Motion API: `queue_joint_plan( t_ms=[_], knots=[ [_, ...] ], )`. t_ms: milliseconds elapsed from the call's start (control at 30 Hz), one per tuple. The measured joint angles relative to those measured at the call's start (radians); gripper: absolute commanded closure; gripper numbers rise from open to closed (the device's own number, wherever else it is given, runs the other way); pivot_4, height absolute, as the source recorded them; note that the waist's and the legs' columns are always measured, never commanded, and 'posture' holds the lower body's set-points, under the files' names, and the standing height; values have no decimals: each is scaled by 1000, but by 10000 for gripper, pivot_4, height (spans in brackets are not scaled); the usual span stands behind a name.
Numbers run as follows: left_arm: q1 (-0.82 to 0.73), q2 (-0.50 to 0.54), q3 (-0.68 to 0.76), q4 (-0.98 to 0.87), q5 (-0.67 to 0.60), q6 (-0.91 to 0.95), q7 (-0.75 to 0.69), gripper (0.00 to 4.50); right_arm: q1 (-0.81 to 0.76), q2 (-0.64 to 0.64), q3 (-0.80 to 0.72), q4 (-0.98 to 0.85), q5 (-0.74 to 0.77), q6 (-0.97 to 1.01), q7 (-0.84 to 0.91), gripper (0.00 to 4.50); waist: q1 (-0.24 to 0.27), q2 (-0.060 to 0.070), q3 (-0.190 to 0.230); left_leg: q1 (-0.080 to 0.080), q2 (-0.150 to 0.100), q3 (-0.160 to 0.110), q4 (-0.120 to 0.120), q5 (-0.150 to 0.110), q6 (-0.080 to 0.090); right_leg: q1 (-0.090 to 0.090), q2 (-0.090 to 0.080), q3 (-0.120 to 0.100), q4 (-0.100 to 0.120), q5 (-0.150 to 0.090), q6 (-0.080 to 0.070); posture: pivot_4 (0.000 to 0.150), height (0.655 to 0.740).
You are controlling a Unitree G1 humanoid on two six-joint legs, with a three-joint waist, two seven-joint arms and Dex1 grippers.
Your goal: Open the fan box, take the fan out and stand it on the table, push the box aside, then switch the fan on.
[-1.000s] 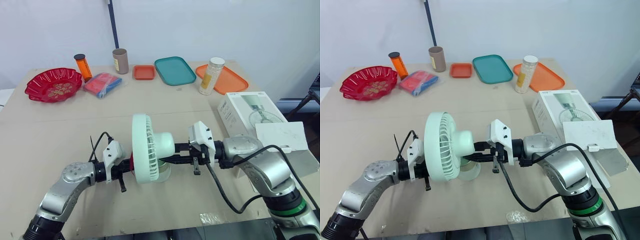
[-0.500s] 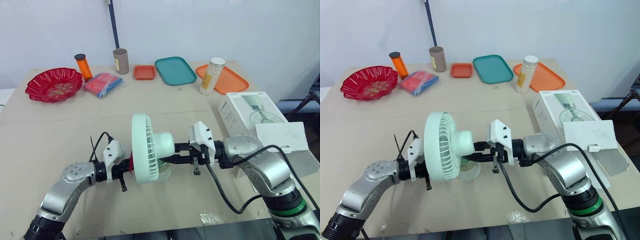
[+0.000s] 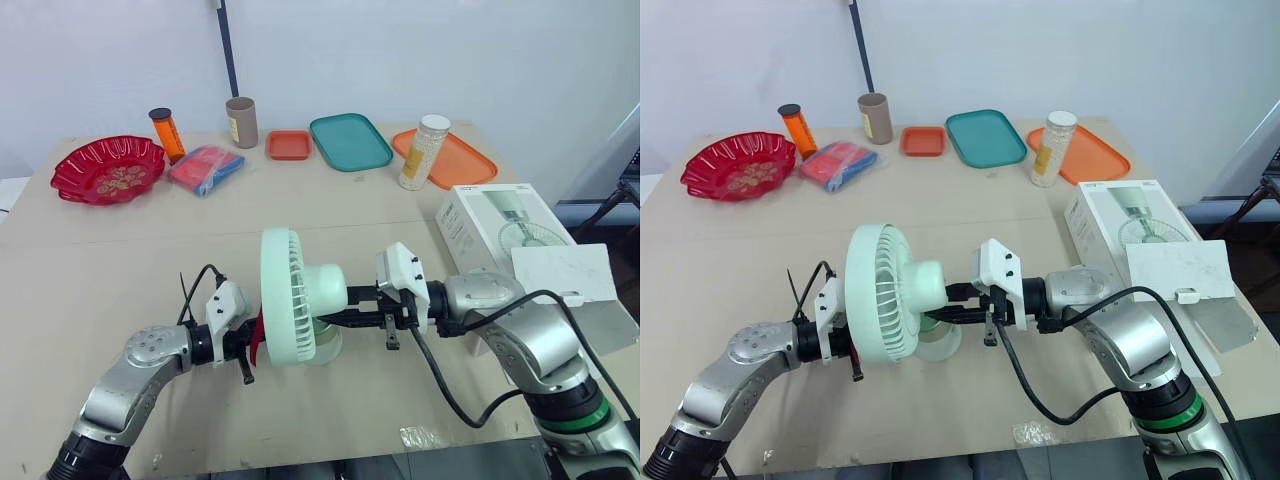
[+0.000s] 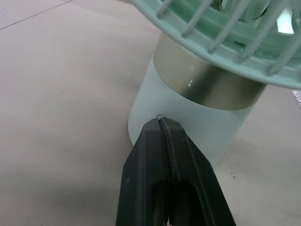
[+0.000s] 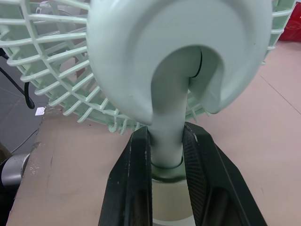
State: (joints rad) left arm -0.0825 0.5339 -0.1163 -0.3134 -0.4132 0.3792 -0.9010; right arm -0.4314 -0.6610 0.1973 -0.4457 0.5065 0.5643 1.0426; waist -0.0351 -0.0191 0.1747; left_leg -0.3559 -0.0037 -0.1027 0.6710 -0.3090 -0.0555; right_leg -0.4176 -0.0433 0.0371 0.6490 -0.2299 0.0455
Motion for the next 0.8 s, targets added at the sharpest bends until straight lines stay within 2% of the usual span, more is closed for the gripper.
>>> queue_joint_plan(
  t_ms=[800],
  knots=[
    [12,-7,0,-19,0,13,28,44524,-1,0,1,1,-2,-1,2,41385,0,0,0,0,0,0,0,0,0,0,0,0,0,0,0,1500,7400]
  ],
)
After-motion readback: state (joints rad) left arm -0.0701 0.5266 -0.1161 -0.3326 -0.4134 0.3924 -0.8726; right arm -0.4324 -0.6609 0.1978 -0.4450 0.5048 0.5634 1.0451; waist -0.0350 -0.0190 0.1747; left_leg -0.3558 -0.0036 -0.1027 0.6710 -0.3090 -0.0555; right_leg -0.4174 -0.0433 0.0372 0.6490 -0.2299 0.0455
